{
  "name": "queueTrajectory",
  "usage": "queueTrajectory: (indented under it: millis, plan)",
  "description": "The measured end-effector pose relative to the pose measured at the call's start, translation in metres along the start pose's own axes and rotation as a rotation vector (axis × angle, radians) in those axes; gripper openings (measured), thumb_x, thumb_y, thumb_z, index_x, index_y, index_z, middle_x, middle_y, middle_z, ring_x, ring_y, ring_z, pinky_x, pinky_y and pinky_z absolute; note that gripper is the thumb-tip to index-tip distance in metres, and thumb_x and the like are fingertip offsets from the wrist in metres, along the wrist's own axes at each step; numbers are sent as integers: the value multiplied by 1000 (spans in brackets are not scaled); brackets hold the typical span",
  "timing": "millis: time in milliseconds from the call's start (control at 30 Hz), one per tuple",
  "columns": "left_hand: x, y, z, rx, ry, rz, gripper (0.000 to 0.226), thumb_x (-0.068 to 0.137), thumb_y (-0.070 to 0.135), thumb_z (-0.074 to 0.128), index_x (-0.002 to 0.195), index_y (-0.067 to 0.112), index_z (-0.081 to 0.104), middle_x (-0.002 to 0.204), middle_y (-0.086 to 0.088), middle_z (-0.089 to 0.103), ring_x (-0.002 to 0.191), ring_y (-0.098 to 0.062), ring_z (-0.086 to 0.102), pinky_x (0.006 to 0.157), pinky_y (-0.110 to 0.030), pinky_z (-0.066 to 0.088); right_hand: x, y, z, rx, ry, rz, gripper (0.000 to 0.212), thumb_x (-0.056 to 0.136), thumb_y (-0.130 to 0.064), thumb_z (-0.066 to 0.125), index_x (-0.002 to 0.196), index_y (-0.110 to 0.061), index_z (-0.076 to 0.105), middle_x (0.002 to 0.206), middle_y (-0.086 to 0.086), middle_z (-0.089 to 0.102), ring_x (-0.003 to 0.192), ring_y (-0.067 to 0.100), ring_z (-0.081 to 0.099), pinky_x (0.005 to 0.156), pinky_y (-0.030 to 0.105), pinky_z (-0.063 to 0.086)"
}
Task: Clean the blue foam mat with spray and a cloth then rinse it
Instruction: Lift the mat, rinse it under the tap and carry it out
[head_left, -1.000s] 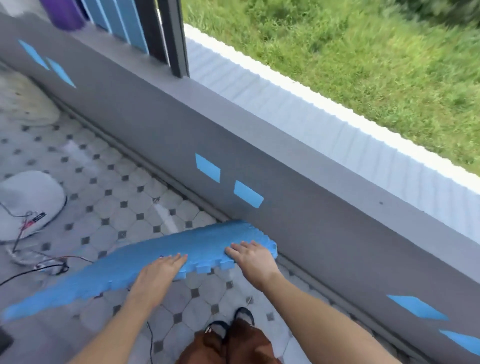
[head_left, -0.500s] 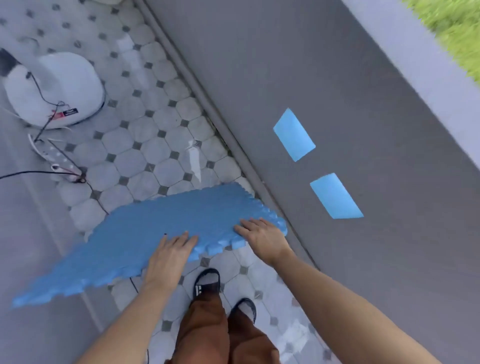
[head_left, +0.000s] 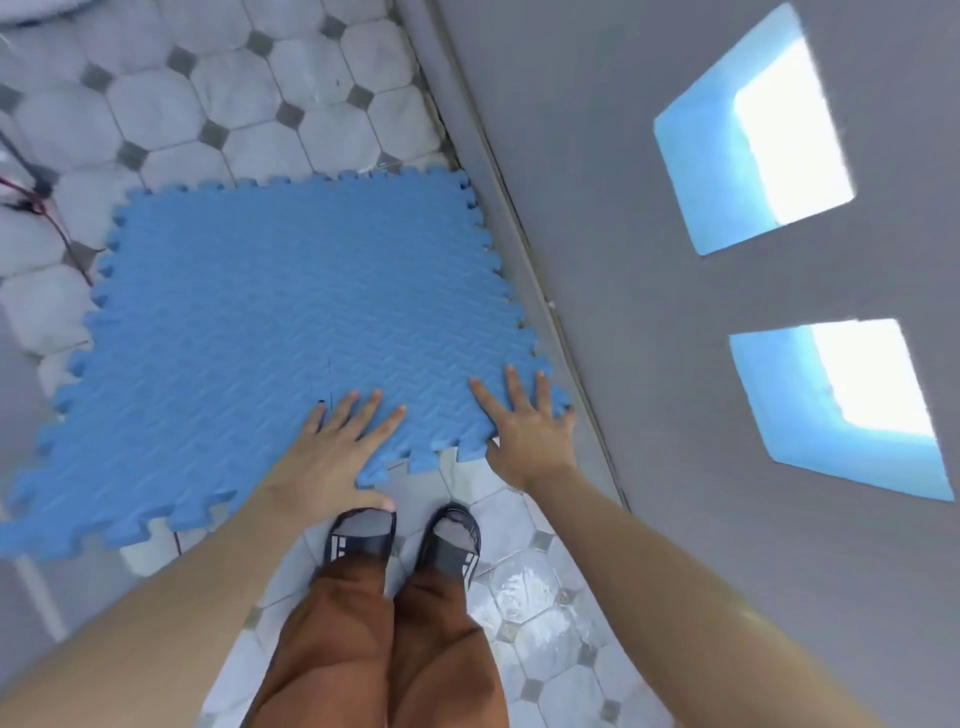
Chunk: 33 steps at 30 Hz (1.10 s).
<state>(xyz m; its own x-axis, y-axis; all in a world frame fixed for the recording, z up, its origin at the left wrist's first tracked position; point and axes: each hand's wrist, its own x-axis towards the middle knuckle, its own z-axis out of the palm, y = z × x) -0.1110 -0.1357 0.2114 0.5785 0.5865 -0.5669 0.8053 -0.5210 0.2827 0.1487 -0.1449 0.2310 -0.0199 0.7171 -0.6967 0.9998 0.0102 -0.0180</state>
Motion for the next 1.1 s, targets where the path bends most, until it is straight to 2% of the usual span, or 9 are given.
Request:
queueTrajectory:
  millis: [67,100,200,300,367,500,700,933,1100]
  plan:
    - [15,0,20,-1,-11,41,113,61,96,18,152,32,-4,159,-2,-5,147,-30,4,114,-56,13,22,4,20,-13,20,-26,77,94,-47,46,149,-48,-7,163,0,-11,148,38,-10,107,71,17]
    - [23,2,28,10,-6,49,107,66,94,12,153,33,-1,159,-1,-4,146,-31,4,114,-57,14,33,8,28,-20,26,-39,77,94,-50,46,150,-48,-7,163,0,-11,148,38,-11,107,71,16]
    - [52,8,52,-5,75,-33,89,84,79,4,152,26,24,158,-9,23,140,-40,29,105,-64,33,66,23,58,-64,29,-77,74,96,-52,43,151,-45,-5,163,0,-14,148,38,-13,109,71,16]
    - [98,6,87,-65,51,-155,87,82,74,7,153,25,10,161,-9,8,145,-40,15,109,-64,22,101,38,90,-111,43,-93,74,97,-50,43,152,-43,-6,163,3,-16,147,39,-14,108,72,16]
    - [132,7,111,-74,105,-193,84,84,72,13,153,25,8,161,-9,4,145,-41,12,108,-67,21,125,48,113,-131,63,-99,75,97,-50,44,152,-42,-6,163,4,-15,147,40,-14,108,72,16]
    - [198,7,139,-23,35,-265,82,88,71,28,150,35,-13,160,-2,-18,147,-36,-7,109,-67,15,163,65,149,-163,124,-117,77,96,-51,44,152,-42,-10,162,5,-17,147,40,-13,108,71,18]
    - [250,0,164,-33,48,-292,90,81,77,33,147,42,-19,157,-1,-27,145,-38,-16,104,-75,13,214,87,174,-98,142,-166,79,97,-42,50,152,-42,-7,162,5,-18,147,41,-15,111,66,22]
    - [251,0,180,35,145,-316,94,77,80,29,148,40,-18,158,-3,-24,144,-41,-15,102,-76,12,229,92,184,-28,147,-220,81,96,-40,53,152,-41,-5,162,3,-18,146,40,-16,113,65,16]
    - [251,1,174,26,78,-337,93,79,79,29,146,41,-22,156,-1,-30,144,-38,-20,103,-76,12,229,97,166,4,-16,-198,89,93,-46,55,148,-48,-15,158,-4,-30,146,33,-24,116,61,16]
